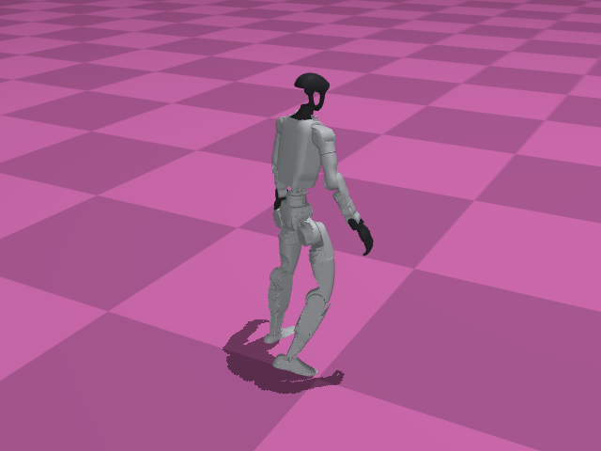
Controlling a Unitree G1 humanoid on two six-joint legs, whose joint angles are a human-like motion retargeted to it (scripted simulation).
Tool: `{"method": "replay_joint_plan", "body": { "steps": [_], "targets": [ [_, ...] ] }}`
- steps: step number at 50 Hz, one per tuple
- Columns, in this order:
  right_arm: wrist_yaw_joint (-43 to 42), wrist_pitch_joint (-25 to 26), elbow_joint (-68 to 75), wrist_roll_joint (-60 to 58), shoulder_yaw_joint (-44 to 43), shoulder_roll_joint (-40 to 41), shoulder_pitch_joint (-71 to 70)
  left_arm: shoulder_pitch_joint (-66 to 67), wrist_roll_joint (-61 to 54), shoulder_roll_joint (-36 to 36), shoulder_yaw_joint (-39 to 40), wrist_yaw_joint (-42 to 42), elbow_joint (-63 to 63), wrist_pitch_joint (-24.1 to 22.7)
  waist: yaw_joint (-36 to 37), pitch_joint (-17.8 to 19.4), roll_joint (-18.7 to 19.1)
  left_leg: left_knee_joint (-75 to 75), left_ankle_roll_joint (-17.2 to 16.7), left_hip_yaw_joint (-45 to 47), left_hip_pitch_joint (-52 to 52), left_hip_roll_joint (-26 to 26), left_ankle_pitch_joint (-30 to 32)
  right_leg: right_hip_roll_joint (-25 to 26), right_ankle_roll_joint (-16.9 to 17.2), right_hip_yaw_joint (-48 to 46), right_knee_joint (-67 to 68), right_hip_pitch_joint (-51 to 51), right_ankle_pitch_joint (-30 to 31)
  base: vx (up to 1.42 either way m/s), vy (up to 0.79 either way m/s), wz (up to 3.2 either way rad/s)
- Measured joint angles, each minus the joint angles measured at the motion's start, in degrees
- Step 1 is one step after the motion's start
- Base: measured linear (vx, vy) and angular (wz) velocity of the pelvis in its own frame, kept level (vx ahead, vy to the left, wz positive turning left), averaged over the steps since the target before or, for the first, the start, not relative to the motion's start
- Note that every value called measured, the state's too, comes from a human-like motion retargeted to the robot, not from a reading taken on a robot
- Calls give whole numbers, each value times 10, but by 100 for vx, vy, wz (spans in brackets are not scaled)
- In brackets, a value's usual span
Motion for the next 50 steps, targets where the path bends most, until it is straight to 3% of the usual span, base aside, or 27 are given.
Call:
{"method": "replay_joint_plan", "body": {
  "steps": [5,9,13,16,20,23,32,37,41,45,50],
  "targets": [
    [-5,-3,-6,-7,12,-1,0,8,-15,1,-1,13,-12,-2,-11,11,1,12,11,-74,0,-11,3,19,8,96,29,-41,-15,9,5,135],
    [-12,1,-13,-7,17,-2,-5,14,-22,-1,-9,16,-31,-3,-19,16,-7,7,19,-130,1,-29,4,47,27,167,-67,-40,-8,9,-3,132],
    [-19,1,-22,-15,29,-1,-7,22,-11,-2,-25,18,-49,-12,-25,18,-29,-5,24,-187,6,-60,8,84,64,319,-181,-28,29,8,-11,137],
    [-20,-2,-32,-22,35,1,-7,30,5,-7,-30,18,-65,-19,-15,18,-39,-12,21,-221,5,-74,15,93,70,371,-209,-23,64,6,-15,108],
    [-17,-8,-40,-25,31,2,-14,31,26,-20,-21,16,-83,-27,11,18,-38,-22,15,-264,-5,-79,29,81,71,324,-217,-15,71,1,-18,87],
    [-16,-8,-37,-24,22,1,-21,32,42,-32,-15,14,-90,-30,31,17,-37,-23,22,-266,-21,-82,32,68,90,284,-235,-8,76,-2,-19,101],
    [-24,18,-1,-21,14,-4,-66,22,70,-38,-22,-13,-77,-4,36,10,-53,69,73,11,-67,-69,-49,25,108,149,-245,-5,74,-4,-12,141],
    [-26,13,-3,-11,4,0,-62,29,70,-27,-9,-22,-57,-1,25,-9,-57,79,53,89,-48,-56,-72,22,109,73,-250,4,69,-1,-2,138],
    [-25,8,-9,-7,-2,2,-51,31,57,-22,5,-22,-42,2,13,-25,-51,60,33,153,-22,-30,-39,30,105,12,-249,14,61,0,5,135],
    [-19,4,-9,-12,-2,-1,-43,27,42,-24,8,-23,-27,3,1,-28,-37,19,18,135,-3,-18,-15,40,95,-44,-239,30,52,-1,11,122],
    [-14,4,-5,-14,-1,-7,-35,18,30,-28,-6,-20,-19,5,-12,-7,-9,-8,11,65,11,-1,-8,34,27,-63,-142,23,45,0,12,115]
  ]
}}
